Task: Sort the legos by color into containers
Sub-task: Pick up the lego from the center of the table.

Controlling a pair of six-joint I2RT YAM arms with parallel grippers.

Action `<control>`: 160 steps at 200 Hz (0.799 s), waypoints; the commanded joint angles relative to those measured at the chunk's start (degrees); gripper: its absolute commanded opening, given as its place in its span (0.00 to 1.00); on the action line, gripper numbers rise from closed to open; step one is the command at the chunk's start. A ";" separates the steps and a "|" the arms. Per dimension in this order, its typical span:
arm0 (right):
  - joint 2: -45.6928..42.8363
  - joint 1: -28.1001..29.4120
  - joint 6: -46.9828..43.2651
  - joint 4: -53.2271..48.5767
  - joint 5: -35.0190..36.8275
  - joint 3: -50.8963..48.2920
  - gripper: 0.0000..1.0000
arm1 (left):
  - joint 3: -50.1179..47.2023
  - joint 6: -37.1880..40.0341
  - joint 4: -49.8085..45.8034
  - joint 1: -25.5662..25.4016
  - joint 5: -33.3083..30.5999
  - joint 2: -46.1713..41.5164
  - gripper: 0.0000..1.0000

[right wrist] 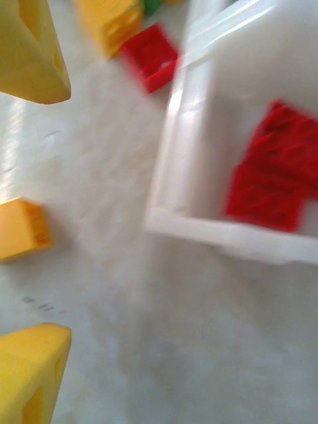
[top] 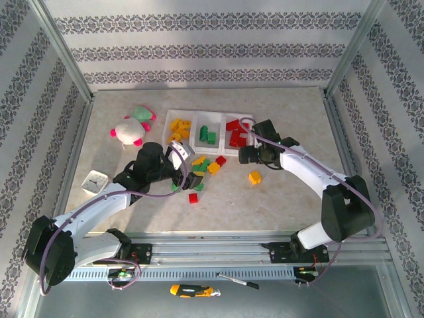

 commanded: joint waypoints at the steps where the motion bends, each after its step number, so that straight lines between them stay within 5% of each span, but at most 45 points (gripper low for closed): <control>1: -0.78 0.80 -3.43 -8.07 -0.32 -0.98 0.85 | -0.09 0.86 3.26 -0.78 2.64 0.34 0.99; 44: 5.61 1.27 -3.31 -11.33 -0.73 1.21 0.76 | 0.06 0.10 4.45 -0.86 2.99 0.98 0.99; 96: 13.23 1.45 -2.99 -11.37 -1.13 4.57 0.53 | -0.25 0.48 3.41 -0.83 2.60 0.00 0.99; 160: 9.63 2.39 -2.52 -12.19 0.42 5.19 0.35 | -0.53 0.41 3.00 -0.84 0.77 -0.68 0.99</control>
